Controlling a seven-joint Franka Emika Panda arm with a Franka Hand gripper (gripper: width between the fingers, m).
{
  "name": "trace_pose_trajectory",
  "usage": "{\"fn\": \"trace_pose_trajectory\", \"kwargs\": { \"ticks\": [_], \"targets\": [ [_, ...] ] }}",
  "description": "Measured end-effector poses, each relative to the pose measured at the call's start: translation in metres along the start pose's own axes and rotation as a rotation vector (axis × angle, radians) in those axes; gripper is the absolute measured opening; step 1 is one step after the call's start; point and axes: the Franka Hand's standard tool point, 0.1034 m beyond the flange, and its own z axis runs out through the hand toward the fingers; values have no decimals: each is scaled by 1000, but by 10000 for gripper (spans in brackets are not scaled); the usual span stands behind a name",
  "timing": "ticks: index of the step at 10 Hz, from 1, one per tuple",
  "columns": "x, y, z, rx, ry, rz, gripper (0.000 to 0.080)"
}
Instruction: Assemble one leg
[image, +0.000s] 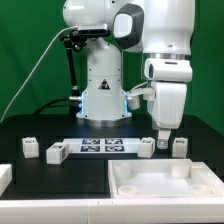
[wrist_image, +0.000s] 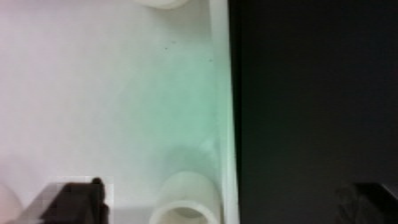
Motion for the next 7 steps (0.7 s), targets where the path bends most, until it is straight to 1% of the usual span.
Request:
{"fn": "trace_pose_trajectory", "kwargs": {
  "ticks": [1,2,3,4,5,7],
  "targets": [
    [-1,-1,0,1,8,111,649],
    [-4,-4,2,1,32,234,649],
    [-4,-7,2,4,44,351,649],
    [-5,-10,4,15,50,463,649],
    [-5,-13,5,20,55,530,649],
    [-2,-21,8,48,62,840,649]
  ]
}}
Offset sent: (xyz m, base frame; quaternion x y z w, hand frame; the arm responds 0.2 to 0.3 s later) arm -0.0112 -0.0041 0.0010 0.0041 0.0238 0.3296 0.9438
